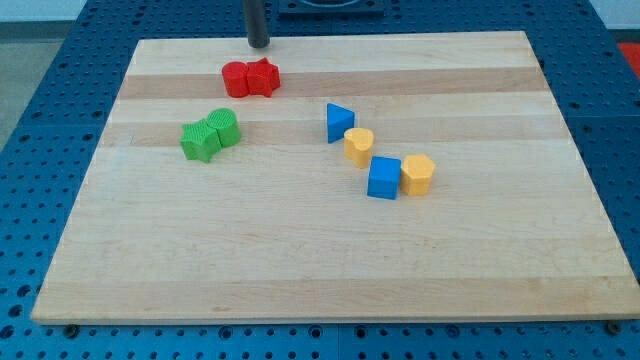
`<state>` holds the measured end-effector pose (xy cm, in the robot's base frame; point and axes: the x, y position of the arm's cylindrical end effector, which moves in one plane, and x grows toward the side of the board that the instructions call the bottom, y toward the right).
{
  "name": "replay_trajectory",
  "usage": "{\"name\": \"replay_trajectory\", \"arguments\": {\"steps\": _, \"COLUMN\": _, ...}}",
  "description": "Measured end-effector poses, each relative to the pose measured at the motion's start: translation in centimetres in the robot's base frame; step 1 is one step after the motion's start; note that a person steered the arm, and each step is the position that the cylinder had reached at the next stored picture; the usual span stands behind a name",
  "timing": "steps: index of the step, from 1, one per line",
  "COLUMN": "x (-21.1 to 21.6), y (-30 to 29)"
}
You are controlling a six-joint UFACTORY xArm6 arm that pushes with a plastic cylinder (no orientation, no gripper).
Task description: Separate the red blocks
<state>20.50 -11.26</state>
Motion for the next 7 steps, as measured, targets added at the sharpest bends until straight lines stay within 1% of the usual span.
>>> {"name": "replay_trajectory", "arguments": {"steps": 1, "x": 2.2, "y": 0.0}}
{"name": "replay_trajectory", "arguments": {"steps": 3, "x": 3.6, "y": -1.0}}
{"name": "replay_trajectory", "arguments": {"steps": 4, "x": 5.1, "y": -1.5}}
{"name": "replay_trajectory", "arguments": {"steps": 6, "x": 10.0, "y": 0.0}}
{"name": "replay_trajectory", "arguments": {"steps": 7, "x": 11.4, "y": 0.5}}
